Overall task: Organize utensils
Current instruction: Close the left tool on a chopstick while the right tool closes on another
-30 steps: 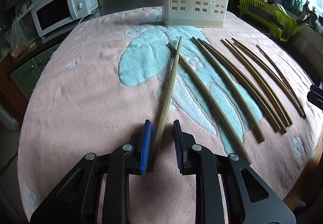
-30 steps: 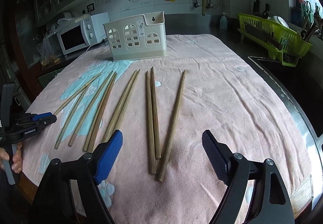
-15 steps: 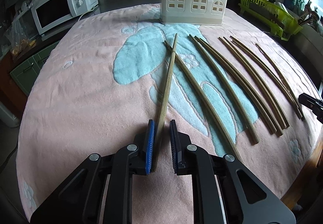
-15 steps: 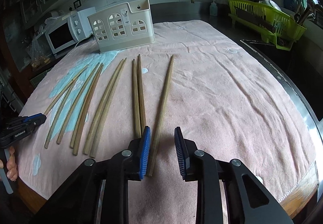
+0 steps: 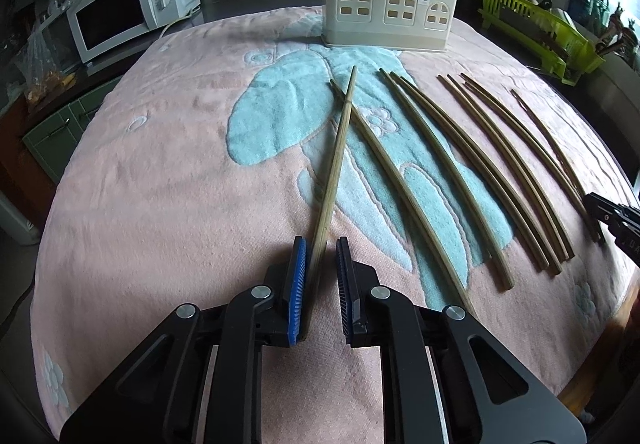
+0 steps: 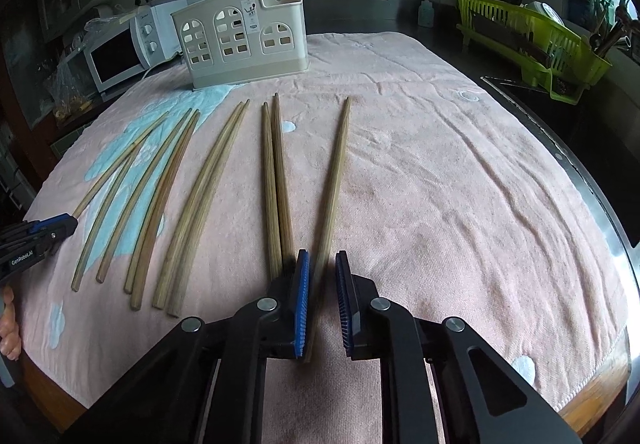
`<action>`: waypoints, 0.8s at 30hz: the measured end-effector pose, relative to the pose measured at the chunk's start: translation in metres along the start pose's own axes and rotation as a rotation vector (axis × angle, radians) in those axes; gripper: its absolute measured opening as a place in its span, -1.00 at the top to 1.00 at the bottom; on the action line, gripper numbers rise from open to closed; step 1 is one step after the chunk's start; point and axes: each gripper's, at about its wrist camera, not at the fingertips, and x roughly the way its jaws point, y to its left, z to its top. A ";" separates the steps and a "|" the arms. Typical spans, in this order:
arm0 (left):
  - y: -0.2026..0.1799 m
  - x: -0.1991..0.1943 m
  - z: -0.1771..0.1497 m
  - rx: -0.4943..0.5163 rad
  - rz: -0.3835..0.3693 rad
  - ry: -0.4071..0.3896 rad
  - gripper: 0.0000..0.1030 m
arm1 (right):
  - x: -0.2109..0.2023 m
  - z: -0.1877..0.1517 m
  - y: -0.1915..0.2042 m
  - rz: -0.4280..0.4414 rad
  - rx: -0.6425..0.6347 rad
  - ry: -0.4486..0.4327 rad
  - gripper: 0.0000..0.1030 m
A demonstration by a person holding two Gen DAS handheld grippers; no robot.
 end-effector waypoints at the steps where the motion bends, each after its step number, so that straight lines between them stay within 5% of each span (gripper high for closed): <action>1: 0.000 0.000 0.000 -0.002 0.001 0.001 0.70 | 0.000 0.000 0.002 -0.010 -0.012 -0.001 0.76; 11: 0.000 0.000 0.000 -0.001 -0.002 -0.007 0.74 | -0.009 -0.002 0.005 -0.039 -0.049 -0.033 0.87; 24: -0.002 -0.027 0.001 -0.012 -0.071 -0.093 0.86 | -0.066 0.029 -0.004 -0.047 -0.059 -0.228 0.87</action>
